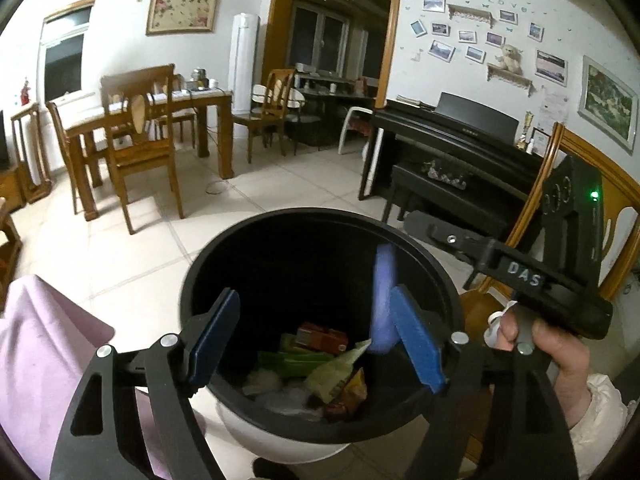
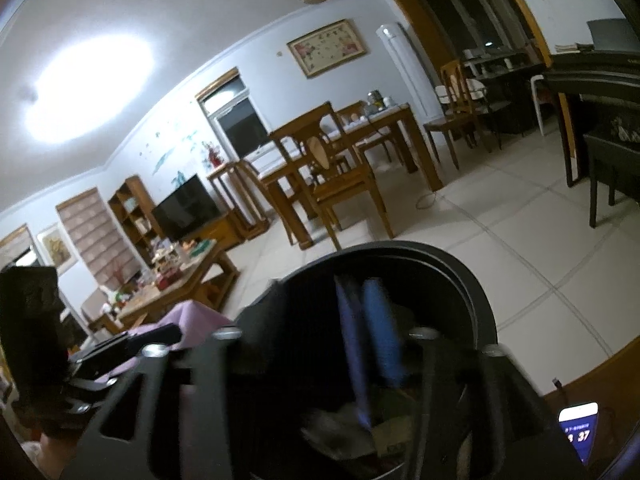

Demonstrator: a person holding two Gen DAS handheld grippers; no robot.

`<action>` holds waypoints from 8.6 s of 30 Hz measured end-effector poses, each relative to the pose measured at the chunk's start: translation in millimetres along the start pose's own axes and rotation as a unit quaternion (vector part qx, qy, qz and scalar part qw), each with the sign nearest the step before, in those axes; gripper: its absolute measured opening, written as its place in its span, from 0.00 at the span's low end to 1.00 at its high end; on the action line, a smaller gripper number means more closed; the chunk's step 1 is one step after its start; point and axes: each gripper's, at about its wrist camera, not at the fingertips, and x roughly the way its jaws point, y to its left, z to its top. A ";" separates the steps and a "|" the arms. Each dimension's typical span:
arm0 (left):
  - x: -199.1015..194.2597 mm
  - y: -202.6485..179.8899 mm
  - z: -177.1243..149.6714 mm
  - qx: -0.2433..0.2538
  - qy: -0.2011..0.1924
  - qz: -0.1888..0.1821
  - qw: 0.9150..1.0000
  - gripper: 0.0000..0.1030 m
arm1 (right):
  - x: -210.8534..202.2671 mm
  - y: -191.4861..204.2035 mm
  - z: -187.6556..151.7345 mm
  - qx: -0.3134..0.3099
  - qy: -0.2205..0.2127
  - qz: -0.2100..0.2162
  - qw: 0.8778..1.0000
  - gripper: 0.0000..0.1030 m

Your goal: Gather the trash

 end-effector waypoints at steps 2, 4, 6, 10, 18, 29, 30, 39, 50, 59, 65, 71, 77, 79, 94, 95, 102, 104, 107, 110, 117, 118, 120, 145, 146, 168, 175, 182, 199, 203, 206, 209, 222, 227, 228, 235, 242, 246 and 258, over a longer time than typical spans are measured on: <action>-5.4 -0.9 -0.5 0.008 -0.001 0.013 1.000 0.75 | -1.8 1.6 -1.4 0.003 -0.001 -0.001 1.000 0.61; -12.6 -0.2 -1.5 0.014 -0.004 0.025 1.000 0.75 | -2.8 7.5 -3.4 0.000 0.001 0.001 1.000 0.61; -20.8 1.1 -2.7 0.017 -0.009 0.030 0.999 0.75 | -2.7 15.2 -5.3 -0.006 0.003 0.002 1.000 0.61; -40.2 6.4 -4.7 0.017 -0.016 0.042 0.999 0.75 | -1.1 33.8 -7.5 -0.021 0.009 0.009 1.000 0.61; -90.9 50.7 -31.4 -0.011 -0.019 0.100 0.995 0.75 | 18.4 91.2 -18.9 -0.056 0.036 0.039 0.997 0.61; -159.1 171.9 -122.7 -0.140 0.057 0.227 0.962 0.75 | 68.0 217.6 -67.2 -0.138 0.117 0.123 0.976 0.61; -163.0 180.7 -130.6 -0.149 0.068 0.234 0.958 0.75 | 73.7 233.3 -72.8 -0.151 0.128 0.133 0.971 0.61; -171.5 210.9 -152.2 -0.154 0.119 0.241 0.951 0.49 | 101.2 333.1 -118.1 -0.230 0.195 0.191 0.934 0.61; -216.3 235.6 -170.4 -0.230 0.044 0.253 0.939 0.34 | 159.9 438.7 -167.3 -0.348 0.267 0.225 0.870 0.59; -256.0 261.2 -181.0 -0.305 -0.008 0.289 0.907 0.34 | 227.7 513.9 -214.0 -0.441 0.303 0.217 0.816 0.50; -258.3 262.9 -177.8 -0.310 -0.017 0.283 0.907 0.34 | 245.4 528.6 -221.6 -0.443 0.316 0.220 0.810 0.32; -260.4 263.7 -180.3 -0.307 -0.021 0.277 0.910 0.35 | 229.9 520.1 -218.6 -0.424 0.309 0.234 0.819 0.01; -262.2 265.1 -182.6 -0.311 -0.020 0.276 0.909 0.35 | 230.6 514.4 -202.3 -0.400 0.308 0.245 0.827 0.46; -261.7 269.3 -183.8 -0.314 -0.020 0.278 0.908 0.35 | 232.4 520.5 -204.5 -0.411 0.298 0.249 0.825 0.53; -264.3 270.0 -185.9 -0.320 -0.024 0.278 0.905 0.35 | 215.4 515.3 -201.1 -0.384 0.300 0.269 0.831 0.29; -264.7 269.7 -185.6 -0.319 -0.026 0.277 0.906 0.35 | 208.1 509.0 -191.4 -0.365 0.293 0.277 0.839 0.29; -263.3 249.1 -171.6 -0.265 -0.075 0.235 0.932 0.35 | 146.8 433.7 -112.5 -0.245 0.221 0.297 0.896 0.29; -257.9 240.4 -166.1 -0.245 -0.084 0.226 0.939 0.35 | 131.4 402.9 -91.4 -0.213 0.202 0.291 0.911 0.29; -246.3 228.4 -157.1 -0.234 -0.097 0.192 0.948 0.35 | 107.3 348.7 -58.3 -0.171 0.170 0.267 0.933 0.29; -232.5 210.8 -141.3 -0.214 -0.097 0.161 0.959 0.35 | 80.6 287.4 -29.8 -0.141 0.132 0.230 0.954 0.29; -186.5 155.6 -77.9 -0.157 -0.079 0.074 0.982 0.35 | 13.5 147.2 21.0 -0.076 0.036 0.129 0.988 0.29; -179.3 148.2 -70.2 -0.150 -0.077 0.063 0.984 0.35 | 5.9 129.4 24.8 -0.068 0.028 0.118 0.990 0.29; -153.7 122.5 -46.7 -0.123 -0.073 0.035 0.989 0.35 | -6.5 94.3 29.2 -0.049 0.018 0.098 0.994 0.29; 22.0 13.3 -4.0 -0.050 0.003 -0.064 0.997 0.35 | -23.8 -44.8 4.6 0.040 0.017 0.043 0.998 0.29; 23.0 13.4 -3.5 -0.049 0.004 -0.064 0.997 0.35 | -21.4 -41.8 4.3 0.040 0.018 0.044 0.998 0.29; -26.8 8.8 0.3 -0.024 -0.041 -0.012 0.999 0.95 | -8.6 -23.7 11.2 0.042 0.020 0.054 0.997 0.69; -71.5 19.4 -10.3 -0.015 -0.064 0.013 0.998 0.95 | 2.5 26.4 13.0 0.015 0.036 0.073 0.997 0.76; -131.5 58.8 -43.6 -0.028 -0.078 0.105 0.991 0.95 | 28.0 103.8 3.3 -0.020 0.070 0.111 0.991 0.89; -276.5 194.9 -154.0 -0.173 -0.098 0.389 0.899 0.95 | 69.6 361.9 -102.1 -0.206 0.096 0.205 0.952 0.95; -296.4 216.6 -167.7 -0.206 -0.102 0.423 0.876 0.95 | 83.6 388.2 -123.7 -0.226 0.095 0.190 0.951 0.95; -306.4 227.3 -172.9 -0.223 -0.107 0.433 0.867 0.95 | 102.9 407.6 -137.4 -0.252 0.095 0.157 0.950 0.95; -306.3 233.0 -175.6 -0.219 -0.105 0.446 0.862 0.95 | 108.3 418.0 -148.1 -0.270 0.082 0.158 0.946 0.95; -305.0 237.3 -183.5 -0.232 -0.080 0.486 0.839 0.95 | 105.7 401.7 -142.9 -0.255 0.076 0.180 0.947 0.95; -305.6 234.2 -183.3 -0.228 -0.082 0.488 0.838 0.95 | 102.2 400.2 -138.9 -0.257 0.074 0.188 0.945 0.95; -305.8 234.3 -183.4 -0.230 -0.083 0.489 0.838 0.95 | 101.1 401.2 -139.8 -0.262 0.071 0.188 0.944 0.95; -312.6 234.0 -183.1 -0.241 -0.092 0.499 0.827 0.95 | 85.3 407.0 -144.6 -0.299 0.049 0.195 0.933 0.95; -313.6 233.2 -183.7 -0.245 -0.092 0.497 0.827 0.95 | 81.0 407.8 -148.7 -0.304 0.046 0.197 0.931 0.95; -313.1 232.8 -184.3 -0.244 -0.092 0.497 0.827 0.95 | 80.1 408.3 -150.1 -0.306 0.046 0.196 0.931 0.95; -312.8 232.0 -184.2 -0.244 -0.093 0.498 0.827 0.95 | 80.3 406.5 -152.9 -0.303 0.052 0.194 0.932 0.95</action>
